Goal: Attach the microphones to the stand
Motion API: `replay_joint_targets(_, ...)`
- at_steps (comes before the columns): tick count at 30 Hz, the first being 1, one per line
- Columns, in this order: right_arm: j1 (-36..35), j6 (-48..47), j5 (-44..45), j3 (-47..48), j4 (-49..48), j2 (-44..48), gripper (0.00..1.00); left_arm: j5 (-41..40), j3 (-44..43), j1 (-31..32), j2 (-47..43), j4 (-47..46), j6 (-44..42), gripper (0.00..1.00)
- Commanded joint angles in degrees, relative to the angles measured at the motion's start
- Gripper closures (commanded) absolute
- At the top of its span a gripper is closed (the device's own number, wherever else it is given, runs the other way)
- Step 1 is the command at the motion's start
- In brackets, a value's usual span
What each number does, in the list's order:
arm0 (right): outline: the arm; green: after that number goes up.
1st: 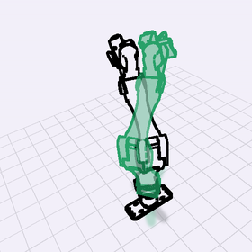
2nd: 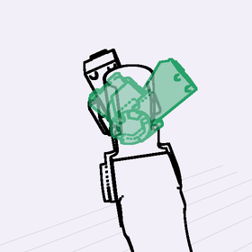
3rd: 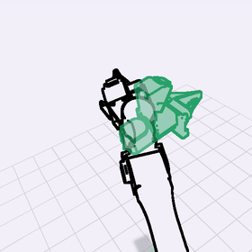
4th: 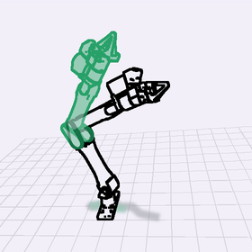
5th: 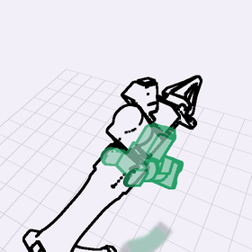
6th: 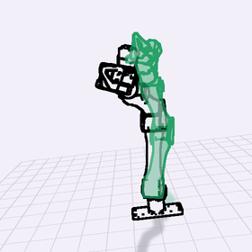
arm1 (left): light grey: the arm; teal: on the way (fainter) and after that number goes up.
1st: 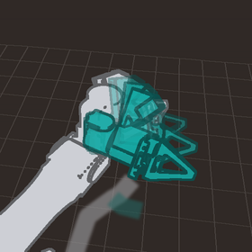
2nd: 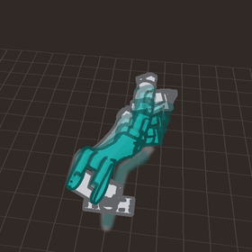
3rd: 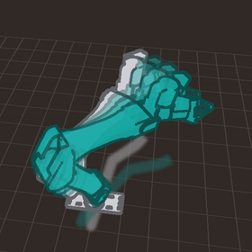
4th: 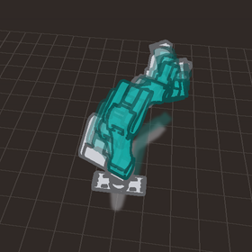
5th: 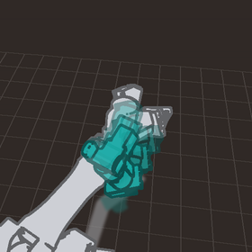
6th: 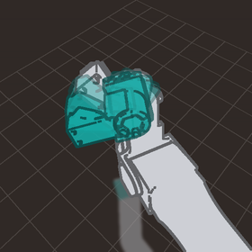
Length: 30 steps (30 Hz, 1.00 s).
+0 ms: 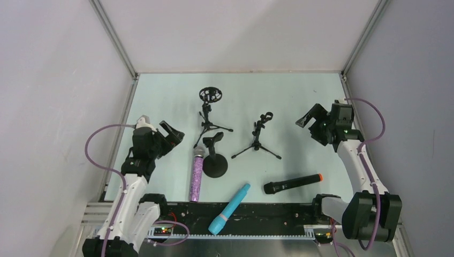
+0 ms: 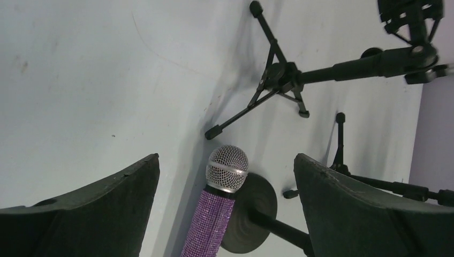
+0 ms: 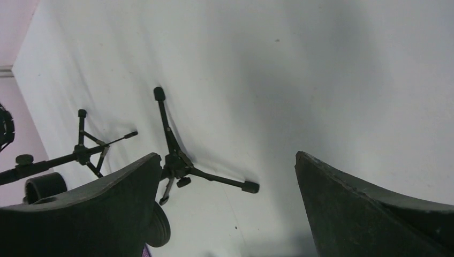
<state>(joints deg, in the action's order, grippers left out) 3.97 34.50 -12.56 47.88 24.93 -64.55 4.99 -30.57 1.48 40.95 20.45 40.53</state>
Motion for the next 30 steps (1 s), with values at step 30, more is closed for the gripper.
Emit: replay_joint_targets(30, -3.51, -0.27, -20.61, 3.1, -3.44, 1.95, 0.0, 7.66, -55.57, -0.16, 34.35, -1.36, -4.98, 0.01)
